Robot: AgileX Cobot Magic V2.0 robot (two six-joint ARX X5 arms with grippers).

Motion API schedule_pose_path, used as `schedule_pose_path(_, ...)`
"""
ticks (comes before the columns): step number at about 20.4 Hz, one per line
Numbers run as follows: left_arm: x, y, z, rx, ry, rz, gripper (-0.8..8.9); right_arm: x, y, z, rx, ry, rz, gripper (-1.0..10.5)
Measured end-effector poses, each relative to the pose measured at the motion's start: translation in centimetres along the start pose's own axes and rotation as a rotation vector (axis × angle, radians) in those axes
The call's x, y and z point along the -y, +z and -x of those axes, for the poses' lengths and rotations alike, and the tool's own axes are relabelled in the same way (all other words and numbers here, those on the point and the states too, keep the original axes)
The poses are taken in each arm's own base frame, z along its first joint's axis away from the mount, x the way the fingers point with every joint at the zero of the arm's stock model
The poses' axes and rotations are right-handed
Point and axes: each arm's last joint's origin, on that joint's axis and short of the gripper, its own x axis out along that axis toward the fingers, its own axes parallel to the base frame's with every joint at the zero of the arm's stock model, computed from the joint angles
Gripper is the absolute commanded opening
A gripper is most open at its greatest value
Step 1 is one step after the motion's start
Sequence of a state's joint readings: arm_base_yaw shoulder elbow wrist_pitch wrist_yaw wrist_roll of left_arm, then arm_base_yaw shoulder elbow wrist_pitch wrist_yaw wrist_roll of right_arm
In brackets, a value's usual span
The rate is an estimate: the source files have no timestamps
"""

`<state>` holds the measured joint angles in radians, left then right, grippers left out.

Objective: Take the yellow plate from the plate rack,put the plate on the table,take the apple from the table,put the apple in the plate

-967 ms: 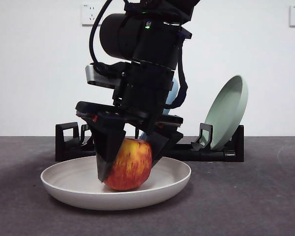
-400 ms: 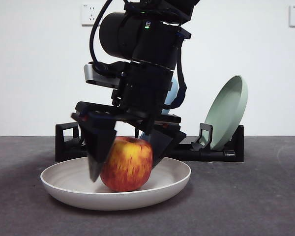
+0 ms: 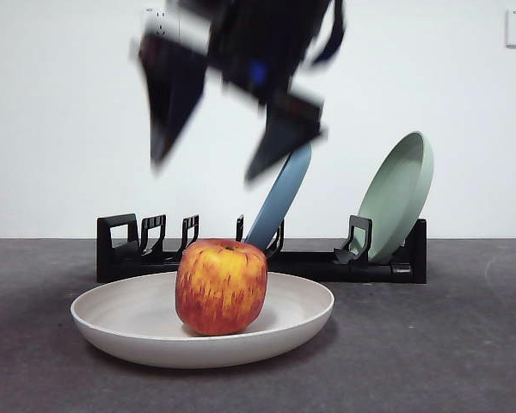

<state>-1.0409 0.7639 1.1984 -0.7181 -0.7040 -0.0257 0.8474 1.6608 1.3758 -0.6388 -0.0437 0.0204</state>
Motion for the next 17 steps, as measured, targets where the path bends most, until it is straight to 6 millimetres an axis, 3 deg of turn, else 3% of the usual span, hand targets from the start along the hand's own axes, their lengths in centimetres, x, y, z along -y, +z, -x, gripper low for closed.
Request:
schedule_pose_path(3,0.8,0.0,-1.0,-0.029,0.001,-0.026,3.66,0.4,0.5,3.9,0.106,-0.038,0.012,6.2)
schedule_pose_path(4,1.1,-0.1,-1.3,-0.038,0.0,-0.038,3.22,0.5,0.5,5.0,0.132,-0.056,0.01,6.2)
schedule_pose_path(7,2.0,-0.2,-2.3,-0.07,-0.006,-0.097,-0.08,1.4,0.3,8.6,0.214,-0.118,-0.007,4.5)
schedule_pose_path(12,3.3,-0.4,-3.8,-0.109,-0.037,-0.203,-0.08,2.9,-1.1,14.7,0.332,-0.222,-0.059,0.2)
schedule_pose_path(17,2.9,-0.3,-5.5,-0.124,-0.042,-0.246,-0.08,4.8,-3.2,18.1,0.325,-0.317,-0.122,-0.2)
